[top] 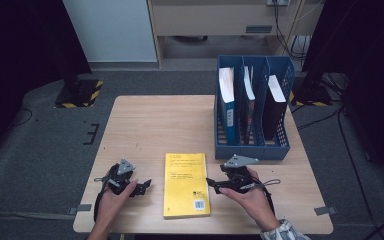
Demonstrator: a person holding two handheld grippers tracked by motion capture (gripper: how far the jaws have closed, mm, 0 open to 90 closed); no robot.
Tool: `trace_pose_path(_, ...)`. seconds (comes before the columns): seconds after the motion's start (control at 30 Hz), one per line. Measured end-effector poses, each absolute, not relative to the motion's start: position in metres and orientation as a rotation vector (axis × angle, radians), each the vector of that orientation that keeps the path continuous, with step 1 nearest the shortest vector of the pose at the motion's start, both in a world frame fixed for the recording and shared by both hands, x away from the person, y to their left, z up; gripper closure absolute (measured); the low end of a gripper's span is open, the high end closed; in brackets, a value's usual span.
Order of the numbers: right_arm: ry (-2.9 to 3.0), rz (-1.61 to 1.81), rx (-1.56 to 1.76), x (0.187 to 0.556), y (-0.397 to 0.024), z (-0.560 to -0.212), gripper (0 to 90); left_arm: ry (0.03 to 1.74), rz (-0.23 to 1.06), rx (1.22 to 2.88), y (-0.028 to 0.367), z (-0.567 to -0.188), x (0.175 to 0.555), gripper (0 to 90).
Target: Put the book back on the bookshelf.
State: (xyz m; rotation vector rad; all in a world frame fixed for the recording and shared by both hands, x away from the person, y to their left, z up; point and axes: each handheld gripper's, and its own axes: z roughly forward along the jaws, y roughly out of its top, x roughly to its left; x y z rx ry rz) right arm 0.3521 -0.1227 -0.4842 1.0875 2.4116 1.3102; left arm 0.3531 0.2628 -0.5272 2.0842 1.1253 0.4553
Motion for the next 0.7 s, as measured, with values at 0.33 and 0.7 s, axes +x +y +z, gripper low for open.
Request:
trace_pose_path(0.33, 2.531, 1.293, 1.046, 0.346, -0.110, -0.504, 22.4, 1.035, 0.424, 2.077, 0.244, -0.518, 0.339, 4.4)
trace_pose_path(0.7, 2.626, 1.271, 1.003, 0.343, -0.097, -0.517, 25.0, 0.968, 0.256, 2.042, 0.217, -0.517, 0.340, 12.1)
